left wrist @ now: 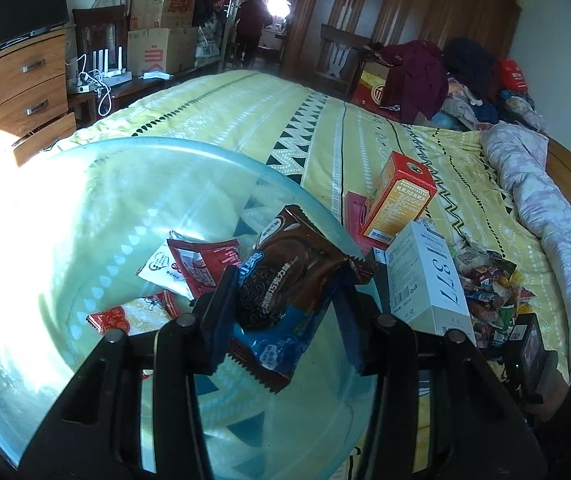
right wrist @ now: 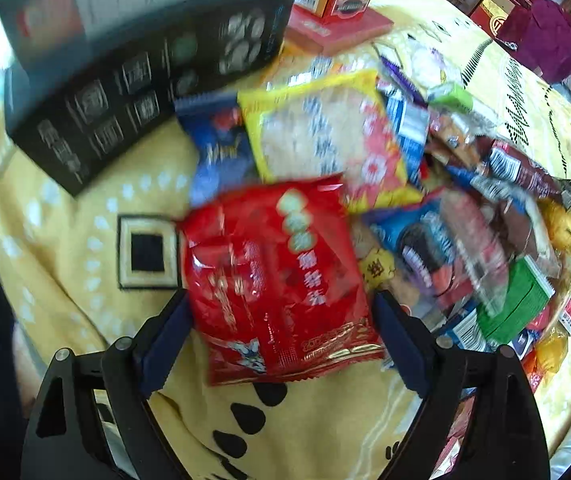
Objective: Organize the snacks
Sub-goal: 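Grasp a red snack packet from the pile with the right tool, then release the Oreo packet into the bowl while the right tool carries the red packet over it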
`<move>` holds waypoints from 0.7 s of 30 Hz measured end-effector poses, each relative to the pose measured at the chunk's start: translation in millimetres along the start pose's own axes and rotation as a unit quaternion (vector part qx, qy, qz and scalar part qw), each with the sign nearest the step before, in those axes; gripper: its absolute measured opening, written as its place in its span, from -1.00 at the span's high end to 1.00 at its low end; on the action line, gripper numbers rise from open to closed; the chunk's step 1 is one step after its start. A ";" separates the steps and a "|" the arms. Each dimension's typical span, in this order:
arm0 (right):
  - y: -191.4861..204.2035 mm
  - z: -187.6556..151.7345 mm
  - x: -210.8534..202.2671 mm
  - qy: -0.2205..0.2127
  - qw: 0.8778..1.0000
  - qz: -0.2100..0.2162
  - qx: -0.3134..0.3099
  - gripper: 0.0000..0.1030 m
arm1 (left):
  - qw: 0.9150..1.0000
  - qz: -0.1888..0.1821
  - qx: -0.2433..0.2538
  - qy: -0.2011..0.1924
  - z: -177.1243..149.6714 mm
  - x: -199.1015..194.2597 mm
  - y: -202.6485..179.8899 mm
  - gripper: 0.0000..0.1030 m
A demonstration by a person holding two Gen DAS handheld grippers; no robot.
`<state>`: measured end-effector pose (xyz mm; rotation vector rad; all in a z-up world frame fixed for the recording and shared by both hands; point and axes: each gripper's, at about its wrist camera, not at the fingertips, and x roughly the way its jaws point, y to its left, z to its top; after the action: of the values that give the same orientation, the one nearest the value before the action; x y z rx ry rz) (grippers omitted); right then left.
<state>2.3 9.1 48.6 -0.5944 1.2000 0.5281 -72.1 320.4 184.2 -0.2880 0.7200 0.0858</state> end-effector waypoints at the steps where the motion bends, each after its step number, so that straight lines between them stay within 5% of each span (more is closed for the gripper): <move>1: -0.5 -0.6 3.3 0.000 1.000 0.003 0.006 -0.74 | 1.000 -0.001 0.001 0.001 -0.5 -0.1 -1.6 0.07; 4: -3.3 -2.5 -4.2 -0.015 1.000 0.000 0.020 -0.41 | 1.000 0.000 -0.001 -0.004 -0.2 -4.1 0.4 0.07; 12: -22.4 4.9 -103.4 -0.138 0.986 -0.019 0.094 -0.40 | 0.999 0.022 -0.018 -0.025 7.1 -19.2 26.3 0.08; 16: -11.6 42.9 -168.0 -0.229 0.968 -0.003 0.102 -0.40 | 0.998 0.041 -0.038 -0.035 10.7 -26.6 48.3 0.08; 21: 39.5 115.6 -209.4 -0.295 0.950 0.076 0.067 -0.40 | 0.995 0.074 -0.051 -0.043 12.3 -34.4 65.5 0.08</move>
<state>-2.0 102.7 272.2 -0.1978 0.7028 0.6892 -101.5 387.4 200.6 -0.3271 0.6515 0.2744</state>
